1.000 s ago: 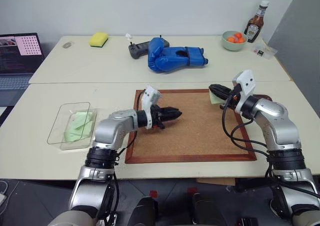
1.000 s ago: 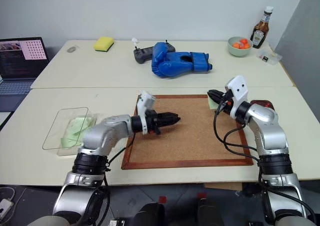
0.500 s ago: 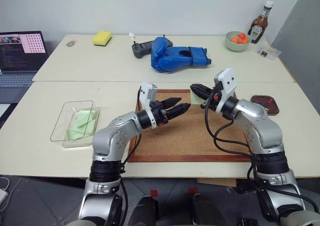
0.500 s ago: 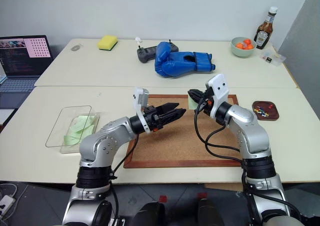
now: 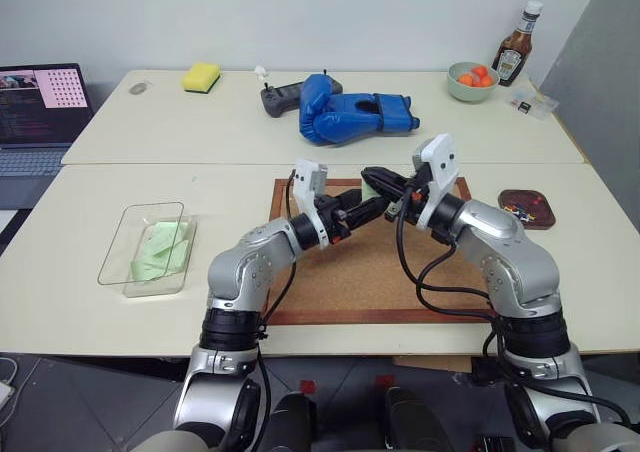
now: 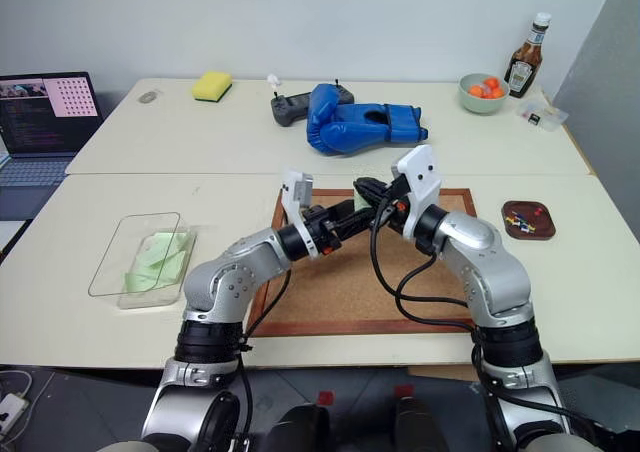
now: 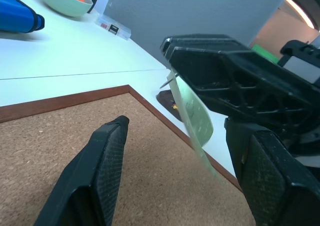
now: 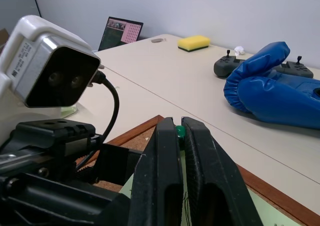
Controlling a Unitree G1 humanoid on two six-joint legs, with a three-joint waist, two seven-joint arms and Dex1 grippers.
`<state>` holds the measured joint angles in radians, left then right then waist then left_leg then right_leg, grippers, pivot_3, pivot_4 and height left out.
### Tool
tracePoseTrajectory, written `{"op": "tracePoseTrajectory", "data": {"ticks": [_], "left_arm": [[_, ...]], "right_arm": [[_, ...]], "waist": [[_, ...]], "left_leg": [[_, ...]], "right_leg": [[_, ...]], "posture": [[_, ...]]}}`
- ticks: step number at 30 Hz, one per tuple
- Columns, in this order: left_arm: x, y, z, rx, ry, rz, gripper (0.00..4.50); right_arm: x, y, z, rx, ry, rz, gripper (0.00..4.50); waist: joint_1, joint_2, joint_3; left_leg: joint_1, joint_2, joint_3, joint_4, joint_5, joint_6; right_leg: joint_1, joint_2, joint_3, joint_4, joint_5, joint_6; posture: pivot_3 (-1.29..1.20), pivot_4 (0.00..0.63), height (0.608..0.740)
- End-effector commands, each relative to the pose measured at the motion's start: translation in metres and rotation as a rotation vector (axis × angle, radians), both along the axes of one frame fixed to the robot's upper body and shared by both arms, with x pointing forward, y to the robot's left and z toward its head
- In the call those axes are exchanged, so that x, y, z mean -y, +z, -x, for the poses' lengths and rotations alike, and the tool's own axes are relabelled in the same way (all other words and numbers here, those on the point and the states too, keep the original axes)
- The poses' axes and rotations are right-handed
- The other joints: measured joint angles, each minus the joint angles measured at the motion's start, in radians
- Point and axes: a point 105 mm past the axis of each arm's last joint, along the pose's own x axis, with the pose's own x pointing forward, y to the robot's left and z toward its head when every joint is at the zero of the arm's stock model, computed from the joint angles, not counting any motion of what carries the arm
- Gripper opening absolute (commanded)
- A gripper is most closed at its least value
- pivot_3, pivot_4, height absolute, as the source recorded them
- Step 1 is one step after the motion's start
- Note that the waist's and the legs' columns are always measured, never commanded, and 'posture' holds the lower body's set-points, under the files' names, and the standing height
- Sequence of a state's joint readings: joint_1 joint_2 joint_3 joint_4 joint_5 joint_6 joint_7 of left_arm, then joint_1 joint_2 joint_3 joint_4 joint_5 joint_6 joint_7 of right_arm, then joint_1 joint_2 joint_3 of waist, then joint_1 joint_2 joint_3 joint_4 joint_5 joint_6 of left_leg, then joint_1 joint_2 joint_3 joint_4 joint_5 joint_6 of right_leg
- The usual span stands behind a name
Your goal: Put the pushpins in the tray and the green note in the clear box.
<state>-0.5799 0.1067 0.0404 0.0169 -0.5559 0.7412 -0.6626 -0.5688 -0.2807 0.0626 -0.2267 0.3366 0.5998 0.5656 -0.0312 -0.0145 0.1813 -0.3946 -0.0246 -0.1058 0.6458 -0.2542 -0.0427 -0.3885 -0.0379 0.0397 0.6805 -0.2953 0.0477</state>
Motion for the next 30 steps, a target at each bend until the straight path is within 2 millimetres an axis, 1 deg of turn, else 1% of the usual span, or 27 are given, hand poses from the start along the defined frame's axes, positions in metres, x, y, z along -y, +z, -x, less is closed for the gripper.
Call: {"op": "tracePoseTrajectory", "data": {"ticks": [1,7,8,9,10,11,13,21,30], "left_arm": [[0.002,0.018,0.003,0.044,-0.028,0.056,2.43],[-0.002,0.019,0.004,0.038,-0.021,0.056,1.15],[-0.003,0.019,0.003,0.037,-0.017,0.056,1.02],[-0.004,0.019,0.003,0.034,-0.013,0.055,0.74],[-0.004,0.019,0.003,0.033,-0.011,0.054,0.58],[-0.005,0.019,0.003,0.031,-0.007,0.057,0.28],[-0.006,0.022,0.001,0.008,0.010,0.101,0.01],[-0.011,0.023,-0.001,-0.089,0.035,0.197,0.01],[-0.016,0.005,-0.008,-0.278,0.062,0.262,0.01]], "right_arm": [[-0.008,0.013,0.005,0.043,0.034,-0.022,0.00],[-0.010,0.015,0.005,0.046,0.049,-0.026,0.00],[-0.010,0.016,0.005,0.047,0.051,-0.027,0.00],[-0.011,0.016,0.005,0.049,0.053,-0.027,0.00],[-0.011,0.016,0.004,0.049,0.053,-0.027,0.00],[-0.011,0.016,0.004,0.050,0.054,-0.027,0.00],[-0.010,0.016,0.004,0.051,0.053,-0.027,0.00],[-0.007,0.016,0.006,0.059,0.045,-0.034,0.00],[-0.001,0.024,0.014,0.081,0.014,-0.063,0.00]], "waist": [[0.000,0.000,0.000],[0.000,0.000,0.000],[0.000,0.000,0.000],[0.000,0.000,0.000],[0.000,0.000,0.000],[0.000,0.000,0.000],[0.000,0.000,0.000],[0.000,0.000,0.000],[0.000,0.000,0.000]], "left_leg": [[0.000,0.000,0.000,0.000,0.000,0.000],[0.000,0.000,0.000,0.000,0.000,0.000],[0.000,0.000,0.000,0.000,0.000,0.000],[0.000,0.000,0.000,0.000,0.000,0.000],[0.000,0.000,0.000,0.000,0.000,0.000],[0.000,0.000,0.000,0.000,0.000,0.000],[0.000,0.000,0.000,0.000,0.000,0.000],[0.000,0.000,0.000,0.000,0.000,0.000],[0.000,0.000,0.000,0.000,0.000,0.000]], "right_leg": [[0.000,0.000,0.000,0.000,0.000,0.000],[0.000,0.000,0.000,0.000,0.000,0.000],[0.000,0.000,0.000,0.000,0.000,0.000],[0.000,0.000,0.000,0.000,0.000,0.000],[0.000,0.000,0.000,0.000,0.000,0.000],[0.000,0.000,0.000,0.000,0.000,0.000],[0.000,0.000,0.000,0.000,0.000,0.000],[0.000,0.000,0.000,0.000,0.000,0.000],[0.000,0.000,0.000,0.000,0.000,0.000]], "posture": [[0.00,0.150,0.740],[0.00,0.150,0.740],[0.00,0.150,0.740],[0.00,0.150,0.740],[0.00,0.150,0.740],[0.00,0.150,0.740],[0.00,0.150,0.740],[0.00,0.150,0.740],[0.00,0.150,0.740]]}}
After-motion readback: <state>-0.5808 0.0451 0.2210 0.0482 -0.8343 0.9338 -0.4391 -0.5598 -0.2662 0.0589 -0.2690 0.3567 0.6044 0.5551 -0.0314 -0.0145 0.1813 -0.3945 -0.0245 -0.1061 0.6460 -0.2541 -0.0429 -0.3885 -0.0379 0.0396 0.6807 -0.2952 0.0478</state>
